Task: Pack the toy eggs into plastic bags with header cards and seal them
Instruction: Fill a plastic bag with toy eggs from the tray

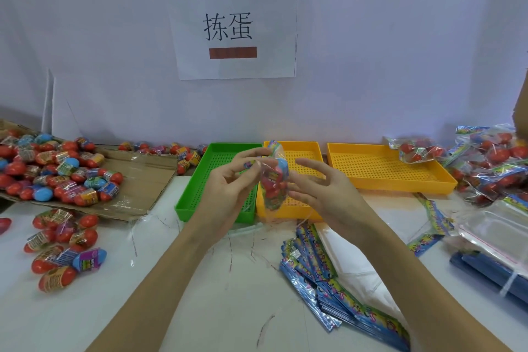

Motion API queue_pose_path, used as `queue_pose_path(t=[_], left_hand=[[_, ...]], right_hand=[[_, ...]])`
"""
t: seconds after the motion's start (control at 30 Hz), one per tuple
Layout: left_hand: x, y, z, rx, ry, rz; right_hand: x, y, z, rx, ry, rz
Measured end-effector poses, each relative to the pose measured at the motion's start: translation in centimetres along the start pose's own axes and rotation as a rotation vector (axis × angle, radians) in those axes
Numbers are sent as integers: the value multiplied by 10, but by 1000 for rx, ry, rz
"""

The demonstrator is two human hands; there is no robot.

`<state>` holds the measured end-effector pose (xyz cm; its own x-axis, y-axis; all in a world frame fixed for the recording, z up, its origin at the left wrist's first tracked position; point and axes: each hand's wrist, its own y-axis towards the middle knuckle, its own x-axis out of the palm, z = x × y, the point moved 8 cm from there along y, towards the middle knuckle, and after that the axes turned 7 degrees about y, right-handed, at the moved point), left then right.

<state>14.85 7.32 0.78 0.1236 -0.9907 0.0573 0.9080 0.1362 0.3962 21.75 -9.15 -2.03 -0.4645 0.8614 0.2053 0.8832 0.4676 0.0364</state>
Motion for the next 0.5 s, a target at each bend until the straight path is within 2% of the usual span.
queue_pose_path(t=[0.17,0.2,0.27,0.33,0.5], left_hand=[[1,1,2,-75,-280,9],[-2,1,0,-106,-273,57],[-12,1,-6,-186,-92,159],[-14,1,-14,-265,39,151],[-21,2,-22,-311,-141,231]], right_hand=[[-3,-1,-5,-12,-96,-53],[-2,-2,-8,-16,-94,-72],[2,-6,-11,-25,-114,-108],[4,-7,-11,-35,-156,-120],[3,-6,-12,-55,-112,-51]])
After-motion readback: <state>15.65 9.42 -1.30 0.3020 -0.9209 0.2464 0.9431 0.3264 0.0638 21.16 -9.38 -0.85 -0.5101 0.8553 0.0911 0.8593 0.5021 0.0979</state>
